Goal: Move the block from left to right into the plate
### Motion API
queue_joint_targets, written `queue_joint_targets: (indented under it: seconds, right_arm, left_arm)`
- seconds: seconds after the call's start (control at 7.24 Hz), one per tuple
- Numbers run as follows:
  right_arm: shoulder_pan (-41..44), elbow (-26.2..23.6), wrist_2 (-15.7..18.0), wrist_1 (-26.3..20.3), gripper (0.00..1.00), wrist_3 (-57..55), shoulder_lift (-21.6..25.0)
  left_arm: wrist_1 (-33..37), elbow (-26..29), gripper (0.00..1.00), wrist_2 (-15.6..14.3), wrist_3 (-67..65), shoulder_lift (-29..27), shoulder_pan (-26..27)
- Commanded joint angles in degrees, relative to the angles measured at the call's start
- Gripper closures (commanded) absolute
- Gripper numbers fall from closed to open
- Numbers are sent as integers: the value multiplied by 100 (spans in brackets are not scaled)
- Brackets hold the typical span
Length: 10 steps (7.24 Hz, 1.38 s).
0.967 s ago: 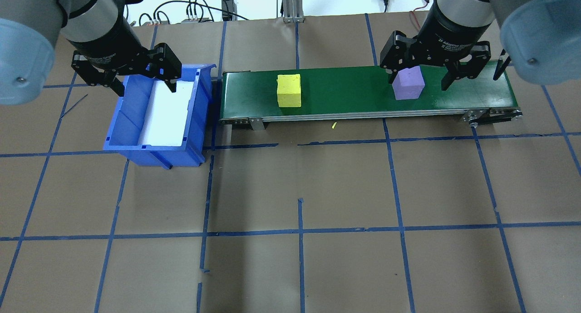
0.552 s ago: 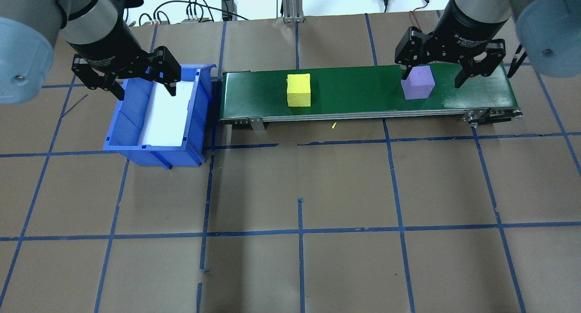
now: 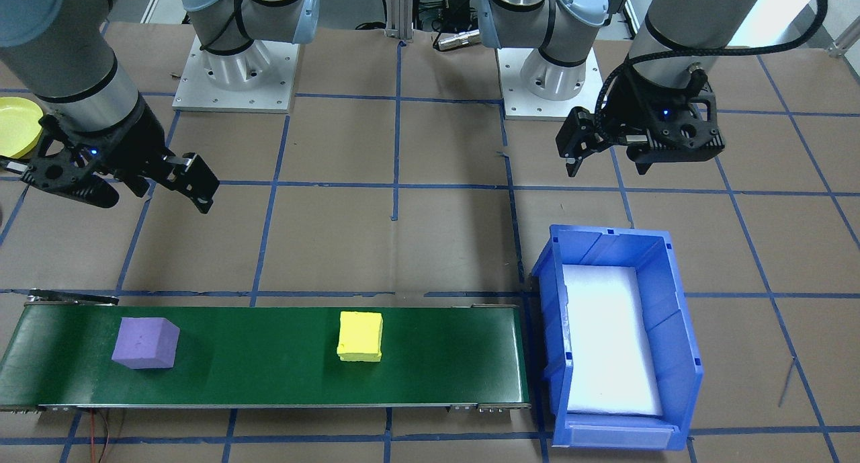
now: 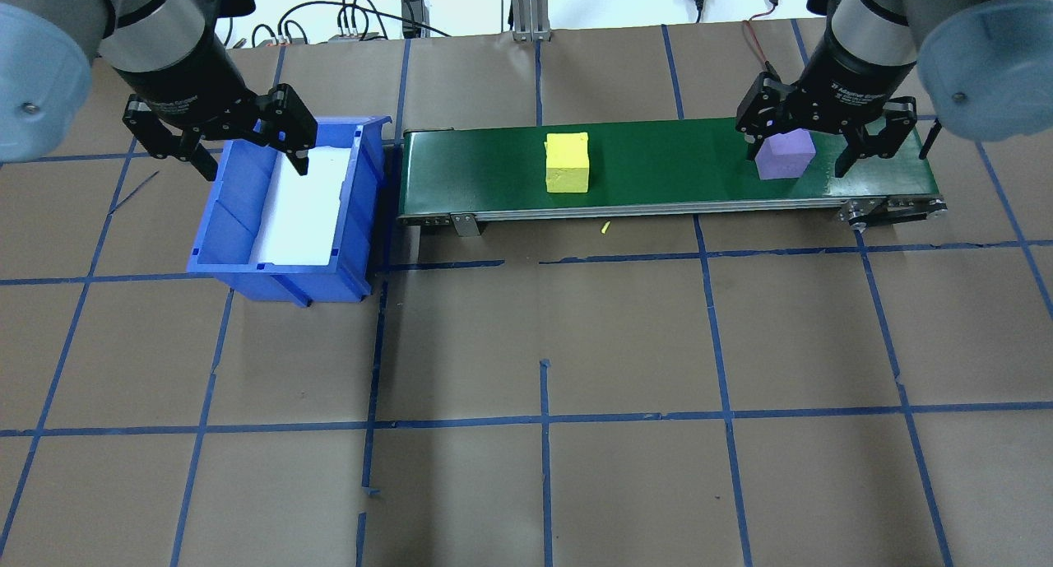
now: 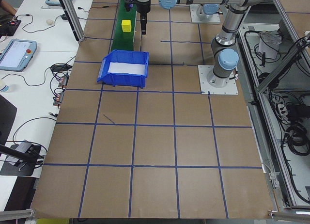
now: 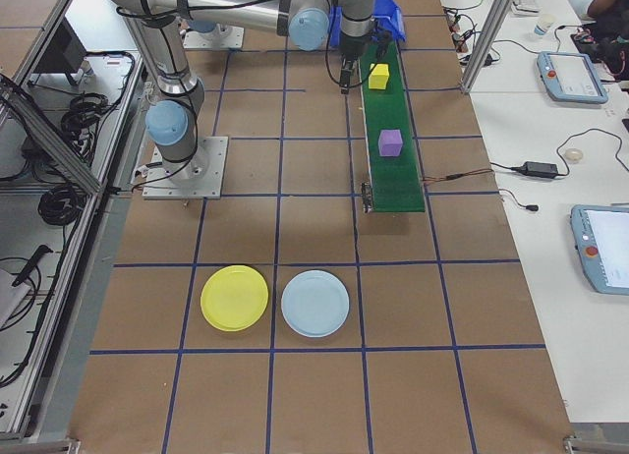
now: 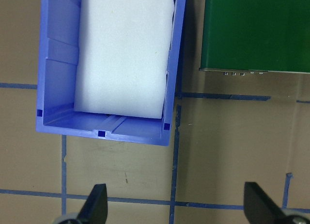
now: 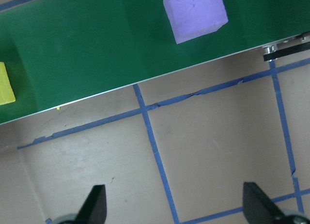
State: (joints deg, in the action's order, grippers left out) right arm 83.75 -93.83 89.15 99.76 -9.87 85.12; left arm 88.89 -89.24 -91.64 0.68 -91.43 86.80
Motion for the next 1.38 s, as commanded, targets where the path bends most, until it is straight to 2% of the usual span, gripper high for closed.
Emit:
queue_joint_targets:
  seconds: [0.0,0.28,0.41,0.55,0.69,0.97,1.24]
  right_arm:
    - [-619,109,112,568,0,840,-476]
    - [-1052,477,103,1007,0,2036,-1204]
    - [-1184,697,-167,1019,0,2268,-1504]
    - [-1281,751,-718,1027,0,2575,-1742]
    - [-1447,786,-784,1028,0,3222,-1971]
    - [-1650,778,-1318,1054,0,3666,-2236]
    - [-1695,743,-1452,1167,2,3755,-2386]
  left_arm:
    - [6,-41,0,41,55,38,-137]
    - [-3,-58,0,102,55,46,-163]
    - [-3,-58,0,103,47,55,-146]
    - [-3,-67,0,103,55,64,-163]
    - [-3,-76,0,94,47,64,-120]
    - [-3,-76,0,103,47,64,-155]
    - [-3,-67,0,103,47,64,-154]
